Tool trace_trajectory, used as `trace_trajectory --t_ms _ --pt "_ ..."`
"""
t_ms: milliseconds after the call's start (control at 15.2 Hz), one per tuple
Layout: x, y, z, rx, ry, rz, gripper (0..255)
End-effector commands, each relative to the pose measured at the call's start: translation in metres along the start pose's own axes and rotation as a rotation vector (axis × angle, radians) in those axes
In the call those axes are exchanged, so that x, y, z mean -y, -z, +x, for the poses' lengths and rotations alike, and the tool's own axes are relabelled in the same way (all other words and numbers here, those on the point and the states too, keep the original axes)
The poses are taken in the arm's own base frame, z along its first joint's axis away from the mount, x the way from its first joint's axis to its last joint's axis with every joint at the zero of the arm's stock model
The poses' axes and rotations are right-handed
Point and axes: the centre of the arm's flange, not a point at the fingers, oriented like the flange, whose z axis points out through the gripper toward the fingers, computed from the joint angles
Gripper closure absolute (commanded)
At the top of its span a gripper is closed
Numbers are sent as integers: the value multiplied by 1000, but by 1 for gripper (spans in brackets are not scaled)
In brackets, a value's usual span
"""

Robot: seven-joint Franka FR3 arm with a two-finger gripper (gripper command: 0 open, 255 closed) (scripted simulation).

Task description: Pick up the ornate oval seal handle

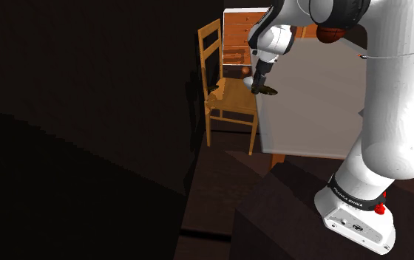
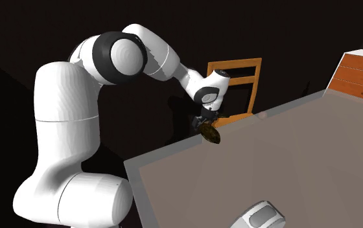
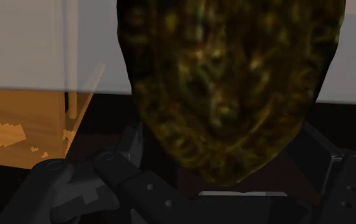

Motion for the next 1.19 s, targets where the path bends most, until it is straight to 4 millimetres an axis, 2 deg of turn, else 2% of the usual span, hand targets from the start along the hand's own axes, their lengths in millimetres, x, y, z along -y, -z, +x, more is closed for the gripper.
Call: trace_trajectory --t_ms 0,66,132,726,1122 --pt "0 -7 -2 0 0 0 0" --pt "0 -7 -2 0 0 0 0" --pt "0 -6 -1 0 0 0 255" --pt "0 -7 -2 0 0 0 255" --pt "0 24 5 0 0 0 255"
